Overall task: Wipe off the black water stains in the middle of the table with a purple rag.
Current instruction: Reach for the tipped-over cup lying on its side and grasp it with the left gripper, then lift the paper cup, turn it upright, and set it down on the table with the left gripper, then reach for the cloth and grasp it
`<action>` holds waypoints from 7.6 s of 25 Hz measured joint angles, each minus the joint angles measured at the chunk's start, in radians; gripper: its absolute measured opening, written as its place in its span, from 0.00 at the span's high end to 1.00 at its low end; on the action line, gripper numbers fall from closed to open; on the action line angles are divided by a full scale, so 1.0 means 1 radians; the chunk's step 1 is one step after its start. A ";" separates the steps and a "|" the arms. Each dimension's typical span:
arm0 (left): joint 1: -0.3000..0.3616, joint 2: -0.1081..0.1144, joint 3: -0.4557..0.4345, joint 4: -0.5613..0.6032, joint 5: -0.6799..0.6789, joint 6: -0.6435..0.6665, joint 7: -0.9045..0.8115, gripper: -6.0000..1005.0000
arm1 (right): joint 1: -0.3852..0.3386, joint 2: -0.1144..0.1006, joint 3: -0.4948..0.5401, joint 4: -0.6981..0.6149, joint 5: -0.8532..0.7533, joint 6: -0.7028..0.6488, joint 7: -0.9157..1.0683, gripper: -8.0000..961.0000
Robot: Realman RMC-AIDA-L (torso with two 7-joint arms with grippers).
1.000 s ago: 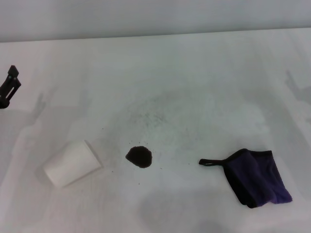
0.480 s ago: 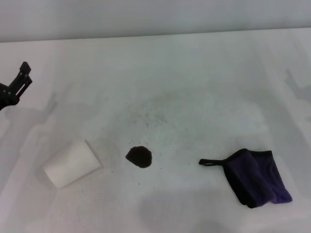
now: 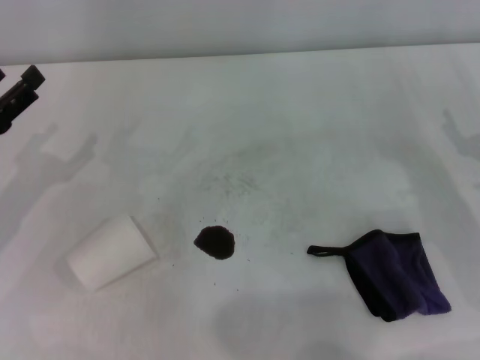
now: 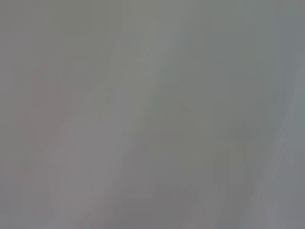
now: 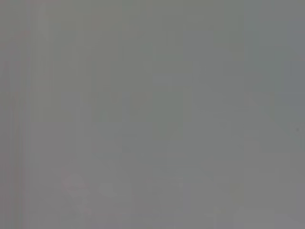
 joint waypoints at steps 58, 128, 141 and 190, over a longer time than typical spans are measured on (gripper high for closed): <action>-0.174 -0.127 -0.075 0.844 1.997 -0.262 -1.091 0.13 | 0.005 0.003 -0.002 -0.021 -0.001 -0.013 0.011 0.09; 0.096 -0.134 0.232 0.561 0.972 0.460 -0.468 0.40 | 0.000 0.002 -0.002 -0.012 0.000 -0.003 0.025 0.09; 0.139 -0.135 0.234 0.510 0.966 0.520 -0.376 0.42 | -0.015 0.000 -0.002 -0.017 -0.001 0.007 0.025 0.09; 0.383 -0.128 0.042 0.315 0.150 0.312 0.344 0.11 | -0.078 -0.114 -0.130 0.235 -0.168 -0.069 0.774 0.11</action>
